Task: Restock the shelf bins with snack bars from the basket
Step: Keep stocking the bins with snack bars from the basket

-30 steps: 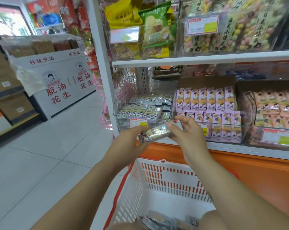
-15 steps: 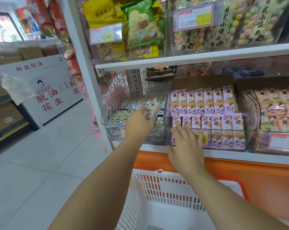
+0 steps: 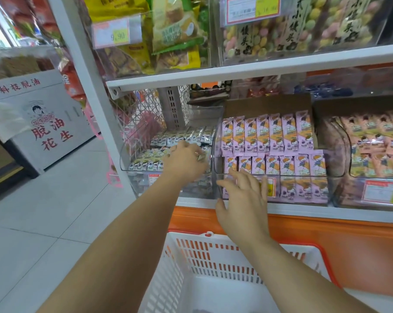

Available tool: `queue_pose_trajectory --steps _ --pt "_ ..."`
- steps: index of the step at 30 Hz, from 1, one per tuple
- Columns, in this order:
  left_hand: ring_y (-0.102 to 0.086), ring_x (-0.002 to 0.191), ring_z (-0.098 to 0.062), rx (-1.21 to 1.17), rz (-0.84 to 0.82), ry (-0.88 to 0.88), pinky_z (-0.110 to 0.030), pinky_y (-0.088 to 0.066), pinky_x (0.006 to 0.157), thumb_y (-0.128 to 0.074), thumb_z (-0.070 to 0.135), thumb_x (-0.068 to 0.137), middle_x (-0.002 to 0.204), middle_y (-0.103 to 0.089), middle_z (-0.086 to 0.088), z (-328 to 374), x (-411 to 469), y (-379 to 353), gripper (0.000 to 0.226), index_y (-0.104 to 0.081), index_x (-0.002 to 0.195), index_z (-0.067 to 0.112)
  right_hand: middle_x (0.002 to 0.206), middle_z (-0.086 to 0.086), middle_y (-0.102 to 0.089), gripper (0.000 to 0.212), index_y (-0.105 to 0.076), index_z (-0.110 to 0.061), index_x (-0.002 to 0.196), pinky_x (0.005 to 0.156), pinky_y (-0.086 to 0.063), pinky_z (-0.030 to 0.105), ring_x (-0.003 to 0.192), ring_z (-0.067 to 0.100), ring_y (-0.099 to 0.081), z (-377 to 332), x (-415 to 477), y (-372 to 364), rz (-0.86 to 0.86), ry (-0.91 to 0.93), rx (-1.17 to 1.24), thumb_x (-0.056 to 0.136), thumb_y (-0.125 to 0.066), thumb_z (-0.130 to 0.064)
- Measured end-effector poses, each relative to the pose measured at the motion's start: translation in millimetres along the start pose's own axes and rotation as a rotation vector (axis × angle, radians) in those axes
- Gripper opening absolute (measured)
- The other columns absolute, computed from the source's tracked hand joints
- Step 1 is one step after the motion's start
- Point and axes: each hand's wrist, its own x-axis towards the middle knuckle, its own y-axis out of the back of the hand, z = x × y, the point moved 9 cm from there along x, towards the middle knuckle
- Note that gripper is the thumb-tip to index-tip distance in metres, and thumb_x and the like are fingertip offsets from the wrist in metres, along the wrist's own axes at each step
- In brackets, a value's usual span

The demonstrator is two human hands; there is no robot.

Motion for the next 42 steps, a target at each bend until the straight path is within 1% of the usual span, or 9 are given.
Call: queue_pose_trajectory --steps 5,10,15,20,24,29,35,39,42 --pt "-0.008 0.143 -0.027 -0.028 -0.252 -0.073 -0.049 -0.016 0.115 -0.048 0.029 0.092 0.158 -0.012 0.003 8.4 8.5 -21.6 0.037 -0.055 0.128 0.033 0.134 0.002 -0.054 0.037 -0.068 -0.024 0.114 0.117 -0.003 0.049 0.134 0.024 -0.039 2.7 1.1 -2.1 0.03 0.013 0.001 0.077 -0.068 -0.019" --pt "0.006 0.146 -0.027 0.2 -0.282 -0.068 -0.065 0.004 0.111 -0.037 0.036 0.096 0.159 -0.003 0.005 10.6 7.8 -23.0 0.04 -0.046 0.134 0.043 0.123 0.002 -0.06 0.035 -0.071 -0.022 0.104 0.115 -0.014 0.054 0.124 0.026 -0.048 4.6 0.8 -2.5 0.07 0.041 0.002 0.07 -0.073 -0.016" --pt "0.0 0.146 -0.028 0.191 -0.312 -0.054 -0.064 0.0 0.111 -0.024 0.039 0.1 0.16 0.0 0.002 5.9 -0.9 -31.8 0.046 -0.027 0.146 0.042 0.129 0.001 -0.058 0.034 -0.071 -0.024 0.107 0.117 -0.007 0.051 0.13 0.024 -0.043 5.3 -0.2 -2.1 0.041 0.052 0.003 0.073 -0.07 -0.017" --pt "-0.017 0.144 -0.027 0.076 -0.132 -0.148 -0.055 -0.004 0.113 -0.024 0.042 0.101 0.158 -0.015 0.001 3.9 -17.0 -18.2 0.044 -0.036 0.143 0.038 0.14 -0.006 -0.048 0.034 -0.066 -0.028 0.117 0.116 0.012 0.037 0.139 0.015 -0.029 5.2 -0.3 4.2 0.015 0.064 0.064 0.085 -0.062 -0.019" --pt "-0.032 0.137 -0.023 -0.049 0.099 -0.217 -0.05 -0.011 0.115 -0.039 0.037 0.1 0.15 -0.035 0.001 -12.8 -55.3 -3.3 0.039 -0.046 0.137 0.033 0.117 -0.006 -0.063 0.026 -0.07 -0.021 0.108 0.109 -0.025 0.03 0.117 0.013 -0.051 -0.8 -0.1 21.8 0.026 0.121 0.228 0.086 -0.061 -0.011" --pt "-0.06 0.099 -0.03 -0.023 0.299 -0.384 -0.044 -0.041 0.093 -0.04 0.026 0.086 0.11 -0.064 -0.005 -40.2 -119.3 -19.1 0.036 -0.065 0.112 0.018 0.087 -0.013 -0.066 0.019 -0.071 -0.018 0.102 0.076 -0.042 0.004 0.076 -0.007 -0.058 9.4 -20.7 -10.6 -0.273 0.075 0.433 0.089 -0.06 -0.009" --pt "-0.067 0.092 -0.024 0.086 0.136 -0.254 -0.048 -0.04 0.097 -0.041 0.026 0.081 0.102 -0.068 0.004 -113.7 -175.3 -107.5 0.034 -0.069 0.1 0.024 0.099 -0.005 -0.06 0.021 -0.065 -0.018 0.113 0.081 -0.043 0.023 0.088 0.011 -0.057 116.9 -119.2 -131.4 -0.907 -0.254 0.2 0.095 -0.054 -0.018" --pt "-0.063 0.102 -0.031 0.08 0.024 -0.091 -0.056 -0.046 0.091 -0.062 0.014 0.073 0.105 -0.067 -0.002 -148.9 -189.8 -157.4 0.028 -0.071 0.099 0.019 0.127 -0.001 -0.05 0.03 -0.054 -0.013 0.129 0.102 -0.039 0.027 0.121 0.018 -0.05 171.1 -174.9 -178.1 -1.244 -0.214 -0.081 0.1 -0.048 -0.017" --pt "-0.057 0.113 -0.036 0.082 -0.022 -0.02 -0.054 -0.048 0.088 -0.078 0.004 0.062 0.109 -0.067 -0.007 -158.8 -195.3 -180.3 0.037 -0.071 0.096 0.016 0.095 0.015 -0.06 0.019 -0.064 0.003 0.097 0.105 -0.038 0.045 0.087 0.031 -0.057 202.9 -208.1 -202.9 -1.393 -0.166 -0.319 0.092 -0.047 -0.002"
